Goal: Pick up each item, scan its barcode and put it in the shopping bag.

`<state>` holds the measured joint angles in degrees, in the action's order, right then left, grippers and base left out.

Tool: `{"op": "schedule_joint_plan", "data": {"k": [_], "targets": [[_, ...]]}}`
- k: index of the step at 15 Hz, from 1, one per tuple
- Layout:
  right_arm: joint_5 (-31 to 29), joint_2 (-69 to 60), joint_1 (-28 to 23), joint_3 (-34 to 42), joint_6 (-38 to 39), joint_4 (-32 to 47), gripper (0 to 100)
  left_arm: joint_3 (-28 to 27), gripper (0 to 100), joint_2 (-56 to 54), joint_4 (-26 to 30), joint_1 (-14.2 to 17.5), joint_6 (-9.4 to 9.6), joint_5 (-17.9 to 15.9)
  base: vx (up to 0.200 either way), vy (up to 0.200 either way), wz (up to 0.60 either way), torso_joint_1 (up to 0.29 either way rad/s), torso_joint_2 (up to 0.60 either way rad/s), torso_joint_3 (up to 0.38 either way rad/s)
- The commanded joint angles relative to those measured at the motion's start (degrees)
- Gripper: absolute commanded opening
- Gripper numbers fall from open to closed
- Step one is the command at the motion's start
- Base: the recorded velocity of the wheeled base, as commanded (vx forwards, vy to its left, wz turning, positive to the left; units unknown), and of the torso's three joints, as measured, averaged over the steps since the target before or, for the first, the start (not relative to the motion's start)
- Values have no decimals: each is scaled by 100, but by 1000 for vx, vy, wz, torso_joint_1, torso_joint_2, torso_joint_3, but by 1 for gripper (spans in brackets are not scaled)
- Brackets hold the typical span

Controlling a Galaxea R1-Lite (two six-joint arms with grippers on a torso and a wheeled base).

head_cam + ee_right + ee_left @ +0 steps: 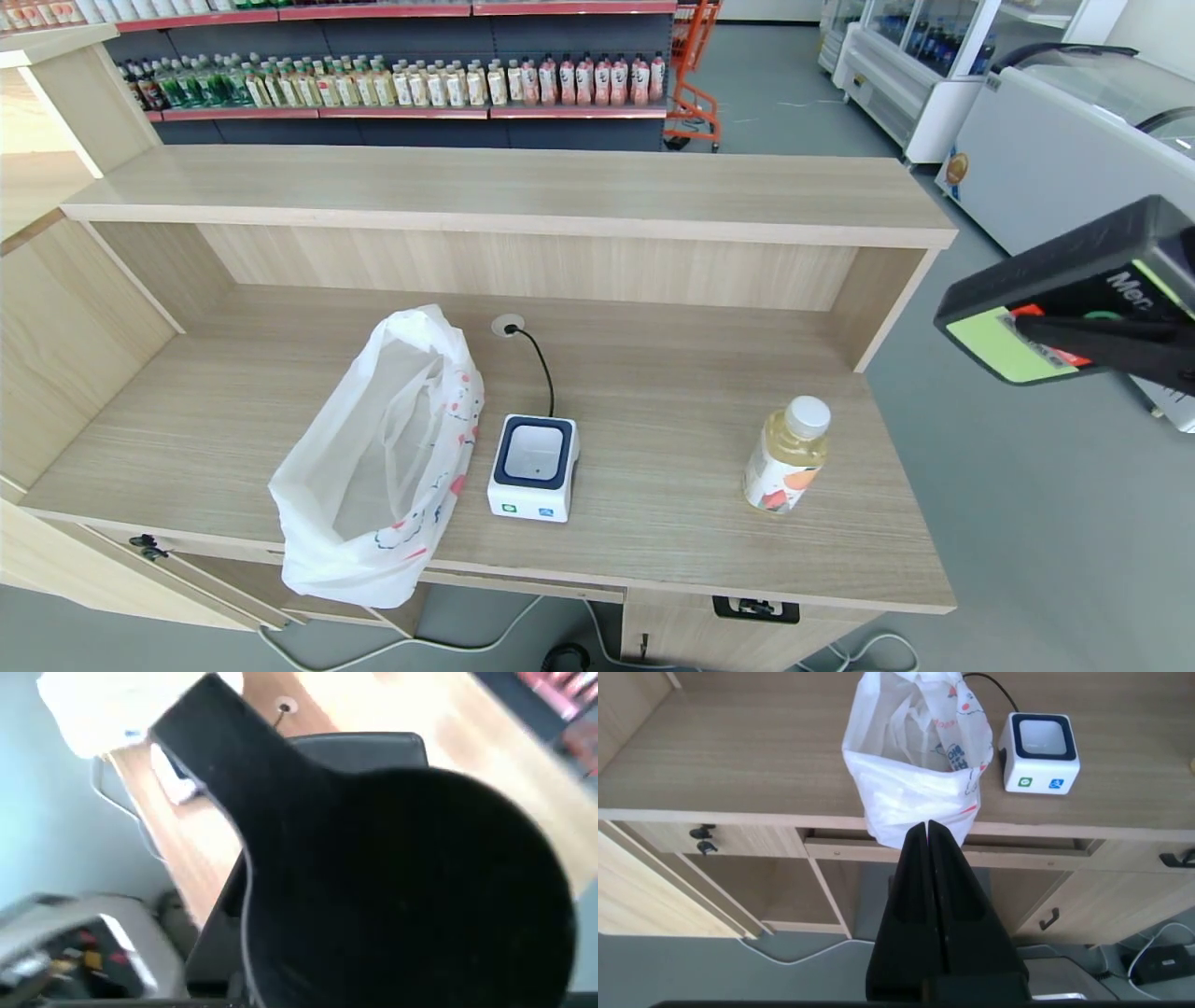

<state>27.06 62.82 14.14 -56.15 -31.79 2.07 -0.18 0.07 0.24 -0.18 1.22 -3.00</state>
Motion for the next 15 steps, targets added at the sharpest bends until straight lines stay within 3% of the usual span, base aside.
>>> {"op": "schedule_joint_plan", "data": {"k": [1, 3, 4, 6, 8, 15], "targets": [[-43, 81, 27, -239, 2740, 39, 0, 1, 0, 1, 2, 1, 1, 1, 0, 0, 0, 0, 0, 0], [-70, 143, 71, -265, 4981, 74, 0, 1, 0, 1, 2, 1, 1, 1, 0, 0, 0, 0, 0, 0], [-70, 125, 98, -98, 5948, 470, 0, 1, 0, 1, 2, 1, 1, 1, 0, 0, 0, 0, 0, 0], [-34, -138, 98, 684, 6150, 953, 0, 1, 0, 1, 2, 1, 1, 1, 0, 0, 0, 0, 0, 0], [-34, -296, 159, 1387, 6132, 663, 0, 1, 0, 1, 2, 1, 1, 1, 0, 0, 0, 0, 0, 0], [-8, -305, 203, 1379, 6159, 549, 0, 1, 0, 1, 2, 1, 1, 1, 0, 0, 0, 0, 0, 0]]}}
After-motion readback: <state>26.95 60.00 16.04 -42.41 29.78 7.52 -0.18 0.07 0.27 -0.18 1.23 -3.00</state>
